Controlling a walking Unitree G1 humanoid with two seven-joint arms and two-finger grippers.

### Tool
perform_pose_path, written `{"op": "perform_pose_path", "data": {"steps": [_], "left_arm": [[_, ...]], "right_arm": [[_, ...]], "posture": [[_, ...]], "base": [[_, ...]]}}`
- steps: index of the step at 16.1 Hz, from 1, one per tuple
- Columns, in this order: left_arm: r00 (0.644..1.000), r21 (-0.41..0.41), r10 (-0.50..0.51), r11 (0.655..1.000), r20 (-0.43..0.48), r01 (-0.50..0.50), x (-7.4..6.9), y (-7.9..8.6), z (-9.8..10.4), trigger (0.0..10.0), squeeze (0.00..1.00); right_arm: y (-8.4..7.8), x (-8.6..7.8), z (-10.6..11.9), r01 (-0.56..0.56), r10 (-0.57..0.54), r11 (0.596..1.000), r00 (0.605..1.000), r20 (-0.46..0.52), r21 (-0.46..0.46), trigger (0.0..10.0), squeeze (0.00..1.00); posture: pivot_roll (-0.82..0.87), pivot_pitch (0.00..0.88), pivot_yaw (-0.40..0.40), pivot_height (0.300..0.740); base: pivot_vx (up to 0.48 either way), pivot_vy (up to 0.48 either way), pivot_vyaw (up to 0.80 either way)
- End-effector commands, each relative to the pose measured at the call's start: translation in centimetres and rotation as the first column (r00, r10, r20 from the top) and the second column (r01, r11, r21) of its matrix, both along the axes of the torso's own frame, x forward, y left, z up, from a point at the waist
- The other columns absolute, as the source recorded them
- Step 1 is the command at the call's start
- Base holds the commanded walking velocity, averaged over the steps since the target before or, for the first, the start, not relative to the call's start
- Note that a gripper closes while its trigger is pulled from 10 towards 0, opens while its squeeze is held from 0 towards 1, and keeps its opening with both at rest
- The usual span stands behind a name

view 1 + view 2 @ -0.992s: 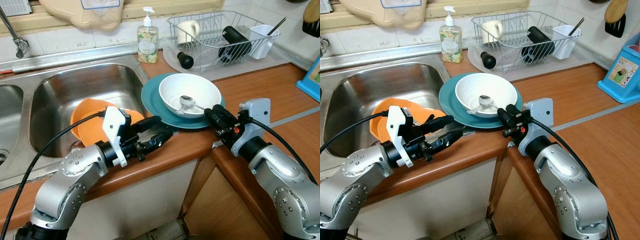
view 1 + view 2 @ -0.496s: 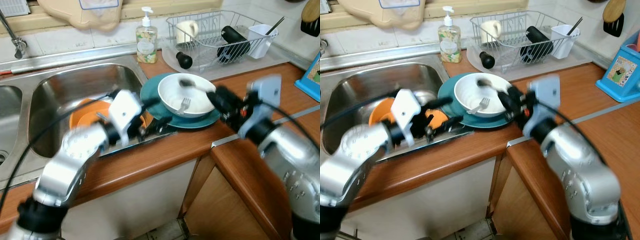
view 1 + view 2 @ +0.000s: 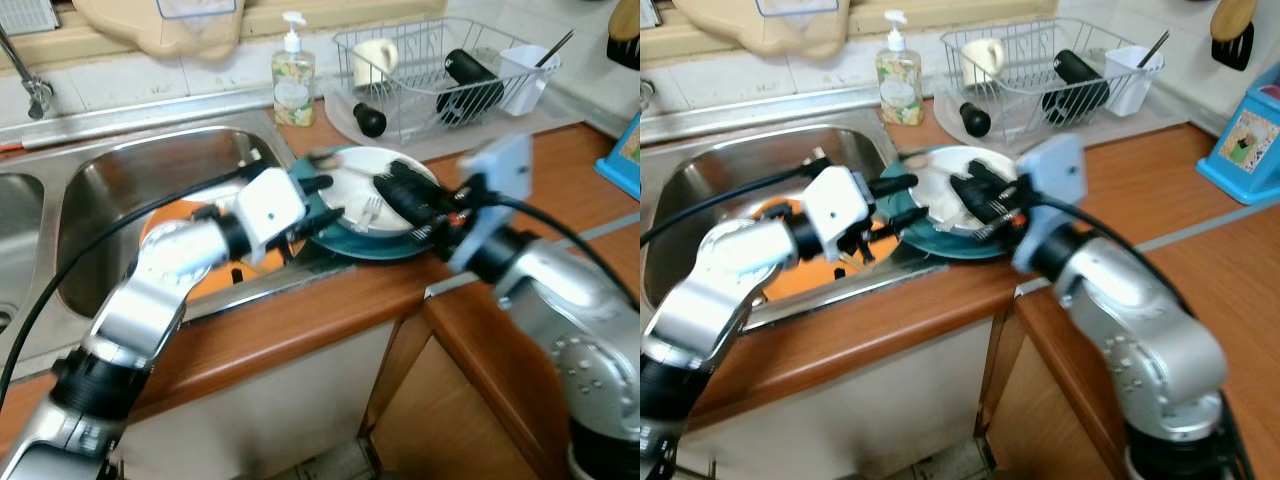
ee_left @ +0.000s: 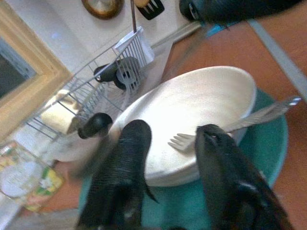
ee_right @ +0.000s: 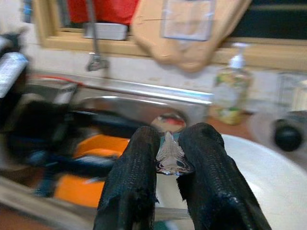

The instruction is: Kitchen organization

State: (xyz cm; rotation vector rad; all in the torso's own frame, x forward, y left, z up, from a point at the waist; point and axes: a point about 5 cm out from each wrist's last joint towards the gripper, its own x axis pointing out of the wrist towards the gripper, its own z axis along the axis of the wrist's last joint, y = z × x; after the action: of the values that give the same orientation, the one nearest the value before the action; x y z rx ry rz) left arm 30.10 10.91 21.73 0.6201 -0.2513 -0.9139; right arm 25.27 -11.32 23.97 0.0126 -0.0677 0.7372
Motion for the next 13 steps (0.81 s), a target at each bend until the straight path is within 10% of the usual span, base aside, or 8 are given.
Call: {"op": "perform_pose_path", "data": {"steps": [1, 3, 4, 13], "left_arm": [[1.000, 0.032, -0.007, 0.999, 0.025, 0.006, 0.19, -0.13, 0.07, 1.1, 0.00], [0.998, 0.066, -0.002, 0.998, 0.061, -0.002, 0.73, -0.24, 0.06, 4.6, 0.00], [0.997, 0.073, 0.001, 0.997, 0.077, -0.007, 0.87, -0.28, 0.19, 10.0, 0.00], [0.992, 0.109, -0.016, 0.994, 0.123, 0.003, 1.00, 0.03, 0.18, 10.0, 0.00]], "right_arm": [[0.55, -0.31, 0.73, -0.036, 0.036, 0.999, 0.999, 0.022, -0.001, 0.0, 0.00], [1.18, -0.45, 0.75, -0.064, 0.064, 0.998, 0.998, 0.015, -0.003, 0.0, 0.00], [1.34, -0.48, 0.73, -0.068, 0.068, 0.998, 0.998, 0.014, -0.006, 0.0, 0.00], [0.99, 0.37, 0.48, 0.016, -0.016, 1.000, 1.000, -0.008, -0.024, 0.0, 0.00]], "posture": [[-0.15, 0.000, 0.046, 0.740], [-0.15, 0.000, 0.048, 0.740], [-0.15, 0.000, 0.049, 0.740], [-0.15, 0.000, 0.047, 0.740]], "base": [[0.000, 0.000, 0.00], [0.000, 0.000, 0.00], [0.000, 0.000, 0.00], [0.000, 0.000, 0.00]]}}
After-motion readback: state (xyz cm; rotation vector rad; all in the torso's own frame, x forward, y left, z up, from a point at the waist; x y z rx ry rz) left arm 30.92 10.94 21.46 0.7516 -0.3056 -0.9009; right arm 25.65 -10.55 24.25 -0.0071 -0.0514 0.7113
